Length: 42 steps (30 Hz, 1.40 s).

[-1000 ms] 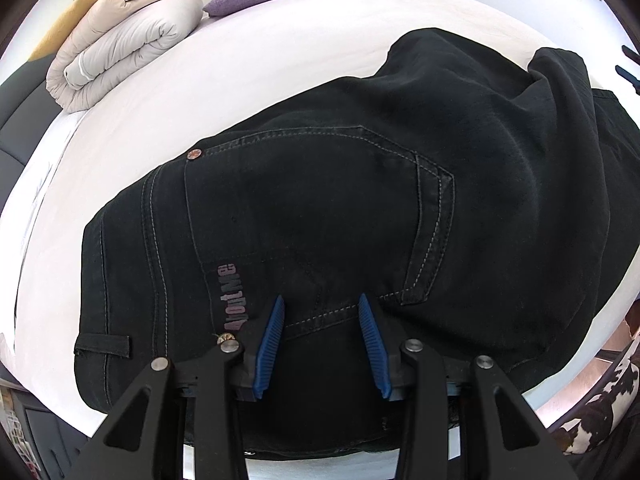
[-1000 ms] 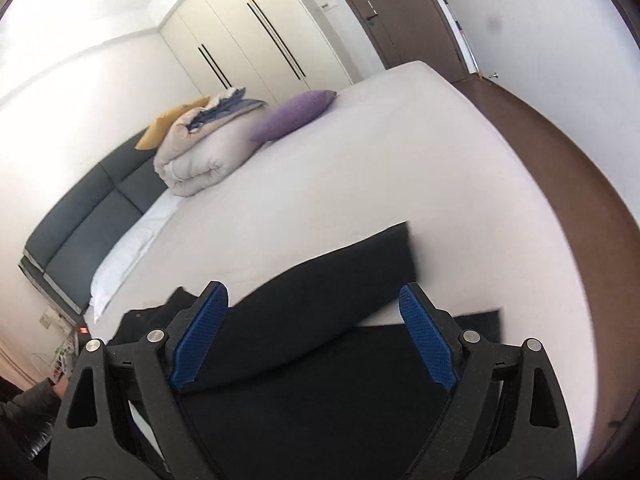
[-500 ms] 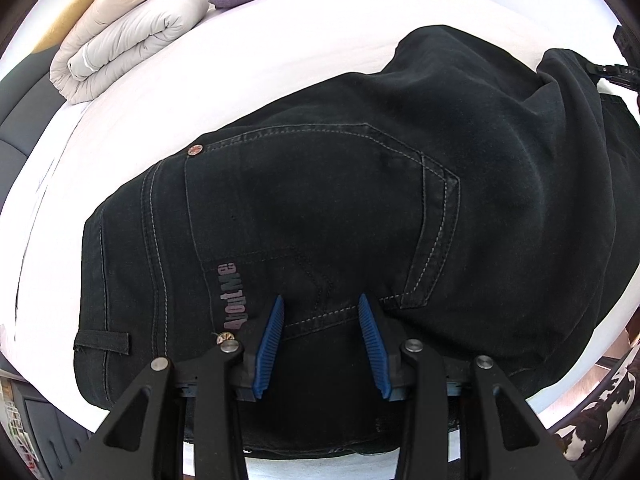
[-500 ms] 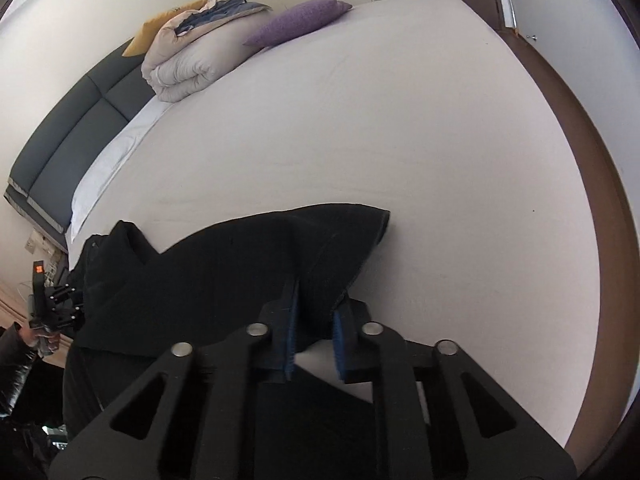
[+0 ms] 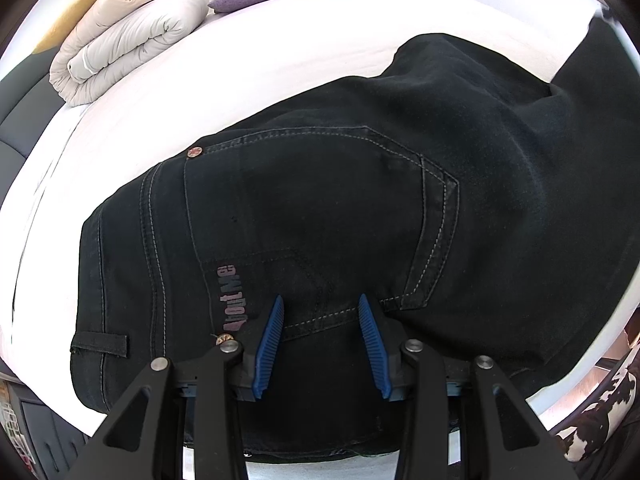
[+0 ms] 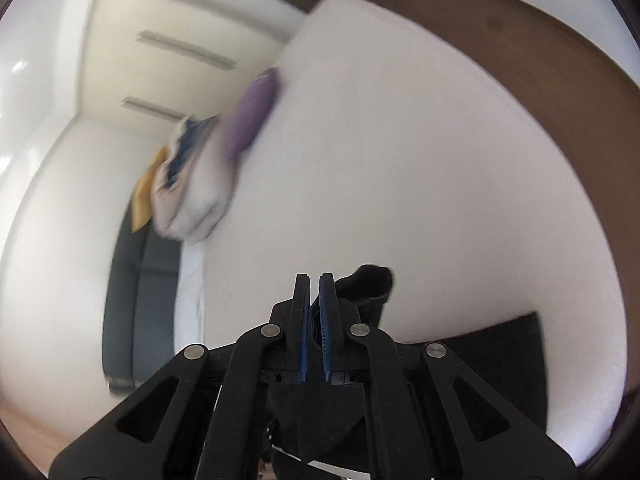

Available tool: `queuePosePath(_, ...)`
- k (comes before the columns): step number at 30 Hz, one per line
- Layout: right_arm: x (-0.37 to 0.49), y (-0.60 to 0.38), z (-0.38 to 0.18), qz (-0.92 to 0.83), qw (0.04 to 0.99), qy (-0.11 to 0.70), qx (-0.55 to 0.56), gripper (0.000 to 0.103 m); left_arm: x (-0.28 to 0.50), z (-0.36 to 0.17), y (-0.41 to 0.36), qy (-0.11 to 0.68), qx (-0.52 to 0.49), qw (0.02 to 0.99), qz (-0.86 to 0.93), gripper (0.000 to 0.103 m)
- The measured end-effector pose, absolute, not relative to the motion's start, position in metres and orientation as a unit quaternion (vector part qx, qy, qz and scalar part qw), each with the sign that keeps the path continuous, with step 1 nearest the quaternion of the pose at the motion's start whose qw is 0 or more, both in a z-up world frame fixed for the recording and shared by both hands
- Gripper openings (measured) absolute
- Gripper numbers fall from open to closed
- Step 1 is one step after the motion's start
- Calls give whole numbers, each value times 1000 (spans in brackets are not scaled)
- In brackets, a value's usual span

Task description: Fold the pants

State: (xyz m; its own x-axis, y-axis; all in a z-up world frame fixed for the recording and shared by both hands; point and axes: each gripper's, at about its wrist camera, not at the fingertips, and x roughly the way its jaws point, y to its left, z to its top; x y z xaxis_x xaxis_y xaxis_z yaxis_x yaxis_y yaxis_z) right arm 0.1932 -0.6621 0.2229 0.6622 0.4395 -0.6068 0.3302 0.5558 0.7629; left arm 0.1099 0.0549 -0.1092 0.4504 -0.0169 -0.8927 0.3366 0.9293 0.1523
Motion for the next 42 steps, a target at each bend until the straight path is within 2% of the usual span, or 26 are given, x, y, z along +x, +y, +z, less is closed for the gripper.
queuePosePath(3, 169, -689, 210, -55, 806, 395, 436, 6, 106, -108, 54, 509, 154, 840, -104, 43)
queuePosePath(8, 117, -663, 193, 0, 852, 373, 366, 7, 104, -108, 54, 509, 155, 840, -104, 43)
queuePosePath(10, 101, -644, 174, 30, 848, 387, 361, 25, 104, -108, 52, 511, 156, 840, -101, 43)
queuePosePath(12, 77, -611, 155, 59, 833, 388, 390, 72, 104, -109, 50, 511, 155, 840, -96, 43)
queuePosePath(13, 67, -603, 142, 74, 822, 375, 422, 76, 103, -109, 49, 510, 156, 840, -95, 43)
queuePosePath(18, 39, -566, 74, 77, 773, 400, 486, 76, 105, -109, 46, 513, 160, 838, -92, 43)
queuePosePath(20, 32, -596, 52, 69, 772, 406, 485, 75, 105, -109, 45, 513, 159, 838, -93, 43)
queuePosePath(26, 77, -609, 79, 64, 854, 382, 347, 75, 103, -110, 47, 506, 154, 844, -92, 43)
queuePosePath(29, 96, -611, 85, 85, 848, 421, 311, 73, 100, -111, 49, 505, 153, 844, -94, 43)
queuePosePath(31, 112, -614, 77, 104, 834, 442, 313, 57, 100, -111, 50, 504, 153, 845, -94, 43)
queuePosePath(33, 118, -615, 69, 107, 829, 456, 307, 30, 97, -111, 53, 503, 152, 846, -95, 43)
queuePosePath(35, 116, -611, 69, 118, 830, 457, 298, 28, 96, -112, 54, 501, 152, 847, -95, 43)
queuePosePath(36, 111, -608, 71, 125, 828, 462, 293, 19, 95, -112, 55, 501, 152, 847, -96, 43)
queuePosePath(39, 108, -610, 63, 114, 814, 480, 306, 4, 95, -111, 56, 500, 152, 847, -97, 43)
queuePosePath(42, 100, -626, 77, 114, 794, 467, 374, 2, 95, -111, 55, 500, 151, 847, -96, 43)
